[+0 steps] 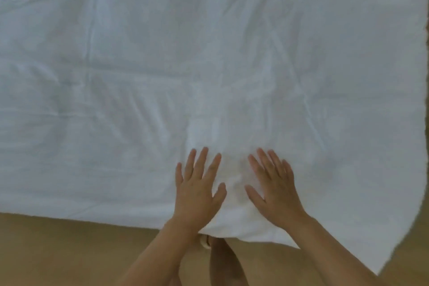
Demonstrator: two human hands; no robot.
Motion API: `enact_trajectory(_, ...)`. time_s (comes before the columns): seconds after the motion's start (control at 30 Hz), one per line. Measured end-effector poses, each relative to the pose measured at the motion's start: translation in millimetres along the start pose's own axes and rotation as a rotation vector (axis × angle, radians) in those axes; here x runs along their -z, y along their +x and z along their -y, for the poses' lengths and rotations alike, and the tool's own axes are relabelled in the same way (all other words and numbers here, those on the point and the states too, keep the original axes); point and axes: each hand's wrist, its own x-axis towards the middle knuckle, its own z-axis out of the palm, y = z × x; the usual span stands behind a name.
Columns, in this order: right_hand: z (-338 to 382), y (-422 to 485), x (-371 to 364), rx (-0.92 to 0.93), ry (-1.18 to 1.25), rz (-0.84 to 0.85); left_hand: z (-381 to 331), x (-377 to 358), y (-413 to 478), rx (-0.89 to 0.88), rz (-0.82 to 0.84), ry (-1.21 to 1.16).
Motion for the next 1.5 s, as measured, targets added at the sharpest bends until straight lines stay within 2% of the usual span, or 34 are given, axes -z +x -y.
enact_trajectory(0.03,-9.1,-5.6,-10.6,-0.089,0.031,0.044,-2.0,-9.2,2.1,-0.026,0.144,0.052)
enact_trajectory(0.1,-26.3,-39.2,-36.8,-0.231,0.049,0.238,-3.5,-30.7,-6.5,-0.139,0.399,0.144)
enact_trajectory(0.13,-29.1,-61.8,-45.9,-0.267,0.026,0.322,-2.8,-36.2,-11.0,-0.194,0.473,0.174)
enact_trajectory(0.17,-27.9,-82.5,-51.5,-0.281,0.012,0.334,-2.1,-39.4,-13.0,-0.235,0.511,0.185)
enact_trajectory(0.23,-22.4,-116.2,-54.9,-0.324,0.035,0.200,-2.4,-41.8,-13.9,-0.274,0.537,0.202)
enact_trajectory(0.27,-21.7,-127.7,-56.7,-0.415,0.111,0.085,-3.2,-42.1,-13.6,-0.275,0.538,0.215)
enact_trajectory(0.33,-22.5,-131.8,-57.1,-0.790,0.427,-0.147,-6.6,-40.8,-14.7,-0.274,0.539,0.268)
enact_trajectory(0.37,-23.6,-134.5,-57.3,-1.070,0.646,-0.228,-11.2,-40.7,-18.6,-0.266,0.550,0.296)
enact_trajectory(0.43,-27.5,-124.6,-51.3,-1.602,1.124,-0.266,-20.4,-42.1,-20.9,-0.213,0.565,0.289)
enact_trajectory(0.47,-26.2,-120.9,-49.0,-1.742,1.417,-0.243,-27.4,-43.5,-23.1,-0.199,0.574,0.280)
enact_trajectory(0.5,-24.9,-116.4,-51.3,-1.759,1.713,-0.213,-33.2,-46.0,-24.4,-0.188,0.573,0.269)
enact_trajectory(0.53,-23.3,-110.5,-54.3,-1.686,1.967,-0.221,-38.0,-48.9,-25.9,-0.178,0.570,0.266)
enact_trajectory(0.57,-22.2,-104.0,-55.7,-1.605,2.111,-0.279,-42.0,-51.9,-26.7,-0.175,0.562,0.269)
enact_trajectory(0.6,-23.1,-98.1,-56.7,-1.566,2.123,-0.336,-46.0,-54.9,-27.6,-0.176,0.553,0.272)
enact_trajectory(0.7,-27.9,-97.8,-55.6,-1.568,1.932,-0.498,-66.1,-65.5,-34.0,-0.235,0.528,0.237)
enact_trajectory(0.77,-28.6,-113.1,-53.7,-1.495,1.895,-0.638,-85.6,-76.9,-42.4,-0.335,0.489,0.209)
enact_trajectory(0.83,-25.8,-133.5,-53.4,-1.417,1.906,-0.696,-101.9,-90.2,-52.6,-0.382,0.459,0.259)
enact_trajectory(0.9,-28.8,-140.6,-56.5,-1.424,1.943,-0.564,-110.5,-99.4,-57.6,-0.325,0.483,0.365)
enact_trajectory(1.0,-56.5,-143.6,-50.7,-1.341,2.016,-0.121,-125.7,-104.9,-51.3,-0.166,0.531,0.416)
enact_trajectory(1.07,-90.2,-156.5,-54.3,-1.256,1.865,0.090,-146.0,-112.4,-49.1,-0.079,0.521,0.369)
enact_trajectory(1.1,-109.6,-166.8,-61.0,-1.237,1.718,0.105,-159.4,-118.5,-50.9,-0.057,0.510,0.354)
enact_trajectory(1.13,-129.2,-178.6,-69.7,-1.258,1.569,0.049,-173.8,-125.9,-54.5,-0.046,0.501,0.346)
enact_trajectory(1.2,-167.2,-199.5,-83.8,-1.371,1.376,-0.169,-203.5,-143.5,-62.0,-0.041,0.494,0.338)
enact_trajectory(1.27,-200.6,-212.8,-96.8,-1.439,1.352,-0.338,-231.7,-161.2,-67.0,-0.042,0.517,0.341)
enact_trajectory(1.3,-213.3,-216.3,-102.2,-1.418,1.415,-0.363,-243.4,-168.8,-68.3,-0.036,0.534,0.337)
enact_trajectory(1.37,-229.0,-218.4,-111.0,-1.296,1.524,-0.328,-260.7,-180.8,-69.4,-0.017,0.566,0.316)
enact_trajectory(1.5,-249.8,-216.5,-112.0,-1.069,1.375,-0.151,-273.9,-191.6,-74.3,-0.018,0.616,0.317)
